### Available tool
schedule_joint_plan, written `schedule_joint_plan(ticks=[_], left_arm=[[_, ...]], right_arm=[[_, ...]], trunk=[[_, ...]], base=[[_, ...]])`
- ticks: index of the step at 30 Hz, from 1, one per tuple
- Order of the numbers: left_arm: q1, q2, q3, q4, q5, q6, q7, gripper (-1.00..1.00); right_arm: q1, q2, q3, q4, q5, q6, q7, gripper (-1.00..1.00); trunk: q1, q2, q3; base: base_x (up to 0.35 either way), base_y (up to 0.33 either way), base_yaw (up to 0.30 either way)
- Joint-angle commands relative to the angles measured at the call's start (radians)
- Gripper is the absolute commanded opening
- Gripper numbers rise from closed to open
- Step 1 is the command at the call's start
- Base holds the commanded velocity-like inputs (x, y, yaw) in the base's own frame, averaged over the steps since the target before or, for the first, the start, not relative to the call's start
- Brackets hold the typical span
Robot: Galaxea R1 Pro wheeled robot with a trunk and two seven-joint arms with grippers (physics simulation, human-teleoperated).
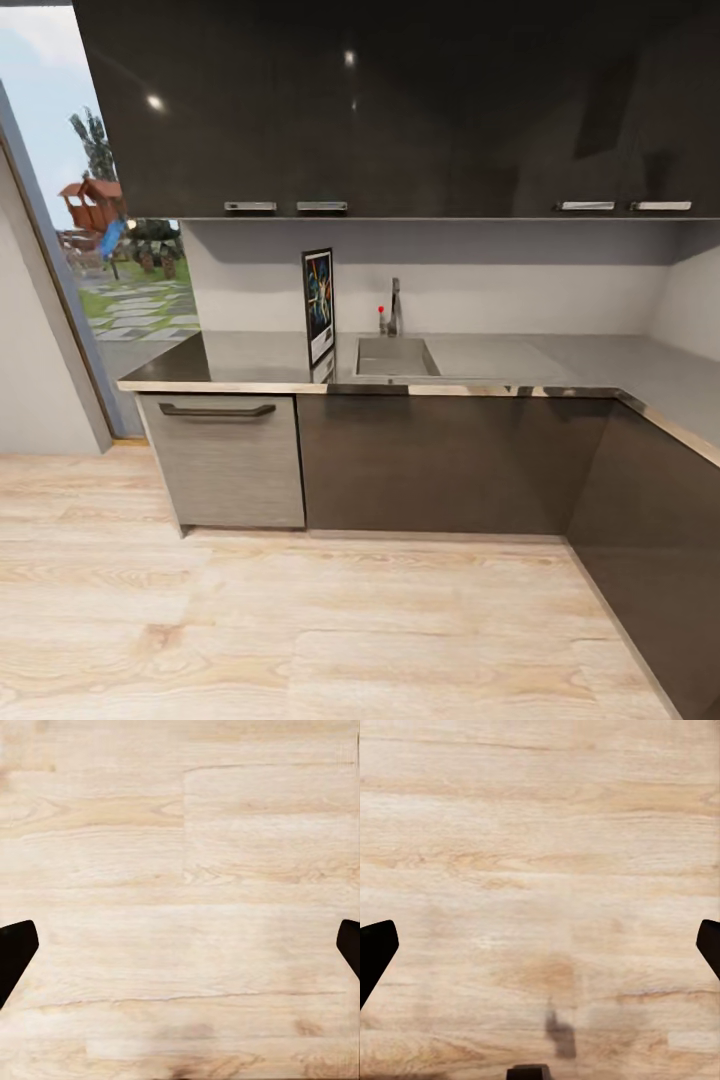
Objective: Pick up the poster from the kitchen countertop and hang it on one of the wall nails in the kitchen.
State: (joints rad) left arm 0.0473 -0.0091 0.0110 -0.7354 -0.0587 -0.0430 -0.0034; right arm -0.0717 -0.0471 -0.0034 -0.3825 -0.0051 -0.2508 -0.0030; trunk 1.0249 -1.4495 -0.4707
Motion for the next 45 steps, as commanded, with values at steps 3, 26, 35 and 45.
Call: schedule_joint_plan(ticks=[3, 26, 35, 45], left_arm=[[0.000, 0.002, 0.007, -0.311, -0.006, 0.023, -0.004, 1.00], [-0.941, -0.105, -0.007, -0.322, -0.003, 0.609, 0.006, 1.00], [-0.953, -0.106, -0.003, -0.316, -0.003, 0.593, 0.005, 1.00], [-0.954, -0.103, 0.007, -0.314, -0.003, 0.591, 0.002, 1.00]], right_arm=[[-0.002, -0.007, -0.002, -0.006, 0.000, -0.004, -0.002, 1.00], [0.176, -0.039, -0.074, -0.320, 0.008, -0.519, -0.136, 1.00], [0.189, -0.039, -0.074, -0.333, 0.008, -0.518, -0.138, 1.00], [0.190, -0.039, -0.073, -0.319, 0.009, -0.518, -0.138, 1.00]], trunk=[[0.000, 0.000, -0.001], [0.000, 0.000, -0.001], [0.000, 0.000, -0.001], [0.000, 0.000, -0.001]], base=[[0.008, 0.000, 0.000], [0.002, 0.000, 0.000], [0.256, 0.000, 0.000], [0.327, 0.000, 0.000]])
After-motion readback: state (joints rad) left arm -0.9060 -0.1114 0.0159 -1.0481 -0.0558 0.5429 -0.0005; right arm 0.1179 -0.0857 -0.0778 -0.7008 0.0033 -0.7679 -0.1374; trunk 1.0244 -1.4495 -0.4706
